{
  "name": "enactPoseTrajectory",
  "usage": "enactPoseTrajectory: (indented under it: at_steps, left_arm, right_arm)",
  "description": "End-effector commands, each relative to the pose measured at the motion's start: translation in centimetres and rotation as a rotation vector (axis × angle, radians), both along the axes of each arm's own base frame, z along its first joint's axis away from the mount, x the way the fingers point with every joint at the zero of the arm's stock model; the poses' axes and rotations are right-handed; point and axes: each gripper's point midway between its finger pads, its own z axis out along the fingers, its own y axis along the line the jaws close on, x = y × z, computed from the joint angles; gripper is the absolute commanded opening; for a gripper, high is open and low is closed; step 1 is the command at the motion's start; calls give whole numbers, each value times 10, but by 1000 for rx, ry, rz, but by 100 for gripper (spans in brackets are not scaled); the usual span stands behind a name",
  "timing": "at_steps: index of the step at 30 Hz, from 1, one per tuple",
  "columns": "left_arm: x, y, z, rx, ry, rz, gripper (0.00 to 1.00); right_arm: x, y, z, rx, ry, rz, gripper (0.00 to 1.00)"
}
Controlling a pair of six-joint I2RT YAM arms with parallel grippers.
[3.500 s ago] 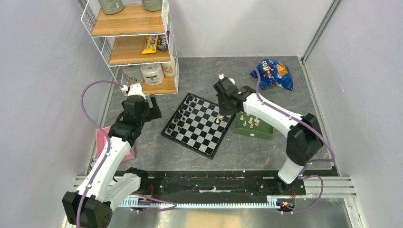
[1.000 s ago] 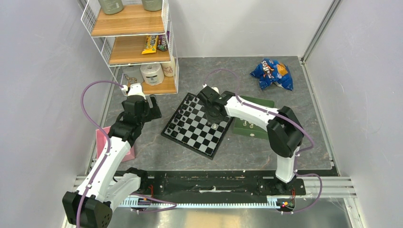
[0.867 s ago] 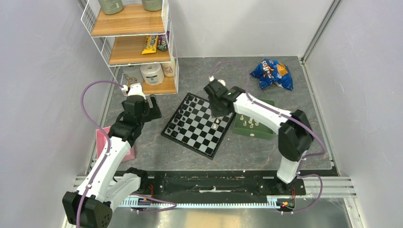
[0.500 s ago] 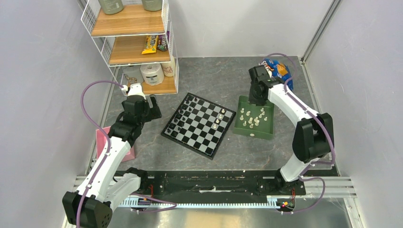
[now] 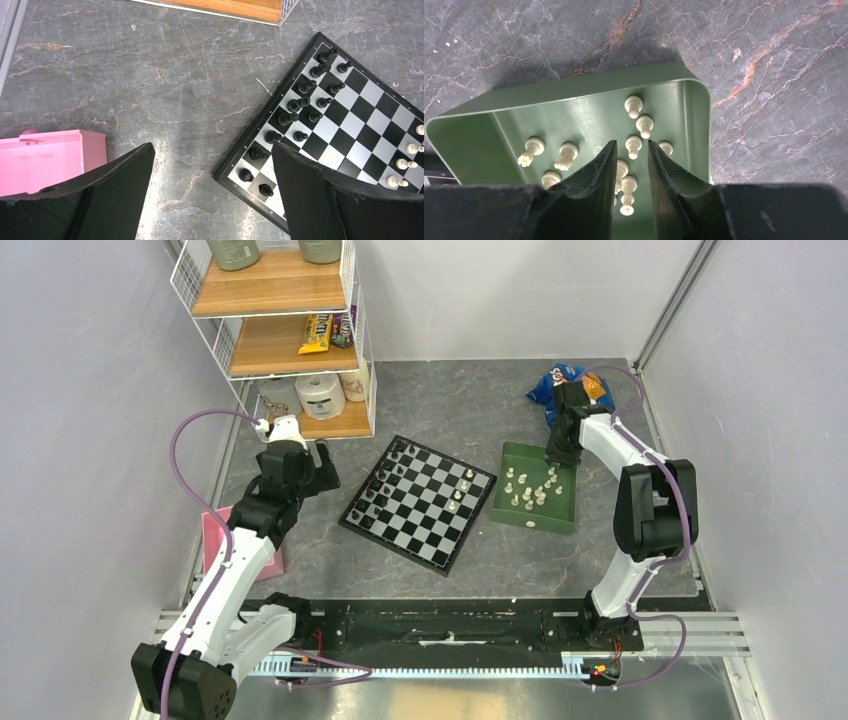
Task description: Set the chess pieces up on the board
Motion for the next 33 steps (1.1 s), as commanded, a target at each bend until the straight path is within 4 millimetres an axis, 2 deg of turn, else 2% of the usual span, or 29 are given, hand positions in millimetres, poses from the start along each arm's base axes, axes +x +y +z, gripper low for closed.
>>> enactPoseTrajectory:
  at_steps: [1, 10, 19, 33]
  left_arm:
    - [2, 2, 5, 17, -23, -12, 95]
    - [1, 3, 6, 20, -28, -7, 95]
    - [1, 2, 5, 20, -24, -9, 95]
    - [2, 3, 4, 23, -20, -7, 95]
  right_arm:
    - [14, -1, -7, 0, -32, 3, 36]
    - [28, -7, -17, 4, -38, -11, 36]
    - [24, -11, -25, -10, -9, -3, 34]
    - [30, -13, -29, -29, -11, 1, 28]
